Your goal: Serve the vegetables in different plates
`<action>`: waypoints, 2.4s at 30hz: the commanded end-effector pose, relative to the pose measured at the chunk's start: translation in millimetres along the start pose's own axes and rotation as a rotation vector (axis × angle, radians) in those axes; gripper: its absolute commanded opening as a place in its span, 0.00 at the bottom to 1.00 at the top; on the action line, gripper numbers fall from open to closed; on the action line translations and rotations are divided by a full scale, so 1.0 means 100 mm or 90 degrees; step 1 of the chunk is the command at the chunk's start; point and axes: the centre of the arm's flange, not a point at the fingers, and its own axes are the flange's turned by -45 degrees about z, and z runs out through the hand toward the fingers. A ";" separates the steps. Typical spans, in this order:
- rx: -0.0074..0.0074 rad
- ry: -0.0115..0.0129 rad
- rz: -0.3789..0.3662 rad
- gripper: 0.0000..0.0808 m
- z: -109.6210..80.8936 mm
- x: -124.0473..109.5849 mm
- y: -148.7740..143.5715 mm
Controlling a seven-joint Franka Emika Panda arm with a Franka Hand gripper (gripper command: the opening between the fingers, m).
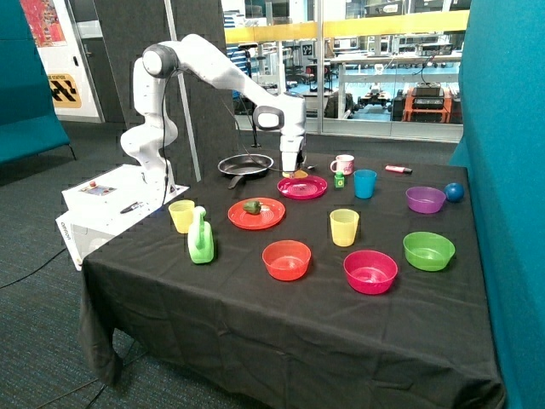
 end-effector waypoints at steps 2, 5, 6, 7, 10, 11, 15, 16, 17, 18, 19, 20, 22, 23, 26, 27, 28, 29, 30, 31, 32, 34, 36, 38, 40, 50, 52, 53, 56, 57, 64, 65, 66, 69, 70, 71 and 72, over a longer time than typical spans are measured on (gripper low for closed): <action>-0.0014 0.0014 0.016 0.00 0.22 0.18 0.14; -0.0014 0.0014 0.010 0.00 0.24 0.18 0.16; -0.0014 0.0014 0.005 0.00 0.23 0.18 0.16; -0.0014 0.0014 0.000 0.00 0.23 0.18 0.15; -0.0014 0.0014 -0.002 0.00 0.24 0.17 0.13; -0.0014 0.0014 -0.002 0.04 0.24 0.17 0.12; -0.0014 0.0014 -0.006 0.34 0.25 0.16 0.09; -0.0014 0.0014 -0.007 0.41 0.25 0.16 0.08; -0.0014 0.0014 -0.009 0.49 0.24 0.16 0.08; -0.0014 0.0014 -0.011 0.58 0.24 0.16 0.07; -0.0014 0.0014 -0.014 0.65 0.23 0.15 0.07; -0.0014 0.0014 -0.015 0.71 0.23 0.15 0.07; -0.0014 0.0014 -0.016 0.82 0.22 0.15 0.07; -0.0014 0.0014 -0.016 0.85 0.22 0.15 0.07; -0.0014 0.0014 -0.020 0.95 0.20 0.14 0.07; -0.0014 0.0014 -0.022 0.97 0.19 0.14 0.07; -0.0014 0.0014 -0.023 0.98 0.18 0.14 0.07; -0.0014 0.0014 -0.022 0.99 0.17 0.14 0.07; -0.0014 0.0014 -0.022 1.00 0.16 0.14 0.07; -0.0014 0.0014 -0.022 1.00 0.15 0.14 0.07; -0.0014 0.0014 -0.021 1.00 0.15 0.14 0.08; -0.0014 0.0014 -0.022 1.00 0.14 0.15 0.08; -0.0014 0.0014 -0.023 1.00 0.13 0.15 0.08; -0.0014 0.0014 -0.024 1.00 0.12 0.15 0.08; -0.0014 0.0014 -0.024 1.00 0.12 0.14 0.08; -0.0014 0.0014 -0.031 1.00 0.00 0.07 0.14; -0.0014 0.0014 -0.032 0.98 -0.04 0.04 0.16; -0.0014 0.0014 -0.032 0.97 -0.06 0.03 0.17; -0.0014 0.0014 -0.037 0.93 -0.13 -0.03 0.19; -0.0014 0.0014 -0.040 0.91 -0.17 -0.06 0.20; -0.0014 0.0014 -0.052 0.86 -0.34 -0.25 0.25; -0.0014 0.0014 -0.052 0.85 -0.36 -0.28 0.26; -0.0014 0.0014 -0.052 0.85 -0.37 -0.30 0.27; -0.0014 0.0014 -0.057 0.84 -0.38 -0.36 0.31; -0.0014 0.0014 -0.058 0.84 -0.38 -0.38 0.32; -0.0014 0.0014 -0.059 0.84 -0.38 -0.39 0.34; -0.0014 0.0014 -0.060 0.84 -0.38 -0.41 0.35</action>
